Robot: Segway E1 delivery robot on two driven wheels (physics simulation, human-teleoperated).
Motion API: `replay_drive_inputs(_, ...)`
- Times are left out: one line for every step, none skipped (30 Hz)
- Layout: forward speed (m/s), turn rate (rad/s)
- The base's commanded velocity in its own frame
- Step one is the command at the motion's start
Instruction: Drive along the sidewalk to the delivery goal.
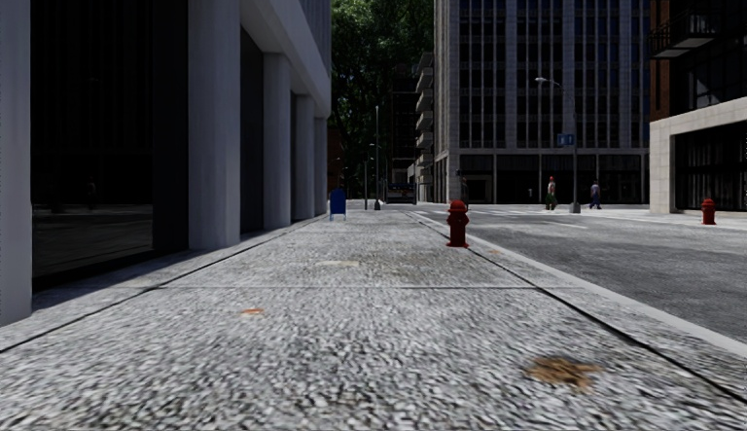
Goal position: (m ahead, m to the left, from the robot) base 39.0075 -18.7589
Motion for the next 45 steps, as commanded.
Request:
replay_drive_inputs(2.0, 0.0)
replay_drive_inputs(2.0, 0.0)
replay_drive_inputs(2.0, 0.0)
replay_drive_inputs(2.0, 0.0)
replay_drive_inputs(2.0, 0.0)
replay_drive_inputs(2.0, 0.0)
replay_drive_inputs(2.0, 0.0)
replay_drive_inputs(2.0, 0.0)
replay_drive_inputs(2.0, 0.0)
replay_drive_inputs(2.0, 0.0)
replay_drive_inputs(2.0, 0.0)
replay_drive_inputs(2.0, 0.0)
replay_drive_inputs(2.0, 0.0)
replay_drive_inputs(2.0, 0.0)
replay_drive_inputs(2.0, 0.0)
replay_drive_inputs(2.0, 0.0)
replay_drive_inputs(2.0, 0.0)
replay_drive_inputs(2.0, 0.0)
replay_drive_inputs(2.0, 0.0)
replay_drive_inputs(2.0, 0.0)
replay_drive_inputs(2.0, 0.0)
replay_drive_inputs(2.0, 0.0)
replay_drive_inputs(2.0, 0.0)
replay_drive_inputs(2.0, 0.0)
replay_drive_inputs(2.0, 0.0)
replay_drive_inputs(2.0, 0.0)
replay_drive_inputs(2.0, 0.0)
replay_drive_inputs(2.0, 0.0)
replay_drive_inputs(2.0, 0.0)
replay_drive_inputs(2.0, 0.0)
replay_drive_inputs(2.0, 0.0)
replay_drive_inputs(2.0, 0.0)
replay_drive_inputs(2.0, 0.0)
replay_drive_inputs(2.0, 0.0)
replay_drive_inputs(2.0, 0.0)
replay_drive_inputs(2.0, 0.0)
replay_drive_inputs(2.0, 0.0)
replay_drive_inputs(2.0, 0.0)
replay_drive_inputs(2.0, 0.0)
replay_drive_inputs(2.0, 0.0)
replay_drive_inputs(2.0, 0.0)
replay_drive_inputs(2.0, 0.0)
replay_drive_inputs(2.0, 0.0)
replay_drive_inputs(2.0, 0.0)
replay_drive_inputs(2.0, 0.0)
